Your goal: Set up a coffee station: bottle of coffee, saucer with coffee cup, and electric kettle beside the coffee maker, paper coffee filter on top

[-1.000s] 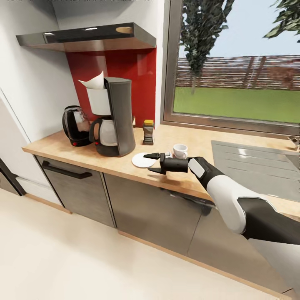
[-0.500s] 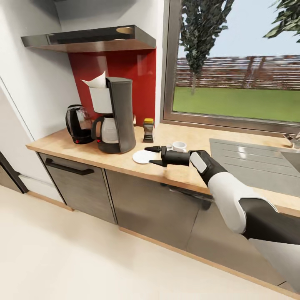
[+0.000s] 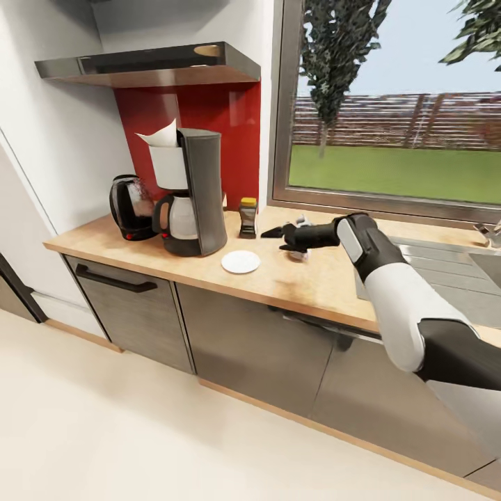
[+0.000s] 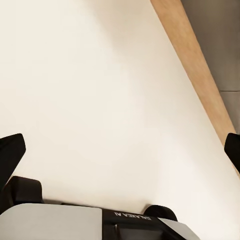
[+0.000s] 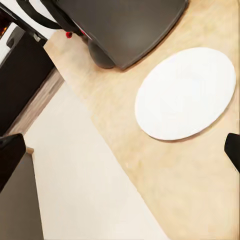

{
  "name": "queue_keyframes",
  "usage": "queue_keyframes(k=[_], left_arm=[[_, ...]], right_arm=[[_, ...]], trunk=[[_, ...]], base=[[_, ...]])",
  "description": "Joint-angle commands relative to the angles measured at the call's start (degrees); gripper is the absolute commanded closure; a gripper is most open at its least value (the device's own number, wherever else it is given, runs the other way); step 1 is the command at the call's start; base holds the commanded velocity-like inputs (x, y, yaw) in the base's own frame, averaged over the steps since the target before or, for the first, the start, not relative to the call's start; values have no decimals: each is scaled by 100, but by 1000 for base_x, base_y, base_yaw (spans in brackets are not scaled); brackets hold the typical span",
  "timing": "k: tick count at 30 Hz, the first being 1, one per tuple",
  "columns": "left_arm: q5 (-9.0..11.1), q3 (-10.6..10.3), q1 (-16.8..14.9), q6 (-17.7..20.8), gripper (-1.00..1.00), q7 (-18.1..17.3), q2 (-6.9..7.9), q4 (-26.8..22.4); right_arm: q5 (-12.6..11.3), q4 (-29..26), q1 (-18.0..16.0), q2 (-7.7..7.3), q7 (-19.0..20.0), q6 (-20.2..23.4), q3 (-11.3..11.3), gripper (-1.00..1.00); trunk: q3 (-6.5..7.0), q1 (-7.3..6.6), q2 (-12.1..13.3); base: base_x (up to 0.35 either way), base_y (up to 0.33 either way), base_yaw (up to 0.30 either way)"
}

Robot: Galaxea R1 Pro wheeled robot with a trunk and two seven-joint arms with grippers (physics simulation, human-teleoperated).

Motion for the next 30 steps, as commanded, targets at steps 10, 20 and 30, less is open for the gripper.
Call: queue_keyframes(k=[10, 20, 30], left_arm=[[1, 65, -2, 69, -100, -38, -15, -3], [-1, 942, -2, 87, -100, -284, -16, 4], [-7, 958, -2, 86, -100, -285, -25, 6]], right_arm=[[840, 12, -799, 2, -521, 45, -28, -100], [3296, 730, -2102, -327, -1167, 53, -37, -100], [3582, 776, -2115, -542, -1169, 52, -30, -100]], trunk=[[-5, 0, -3], [-5, 0, -3], [-5, 0, -3]], base=[[0, 0, 0], [0, 0, 0], [0, 0, 0]])
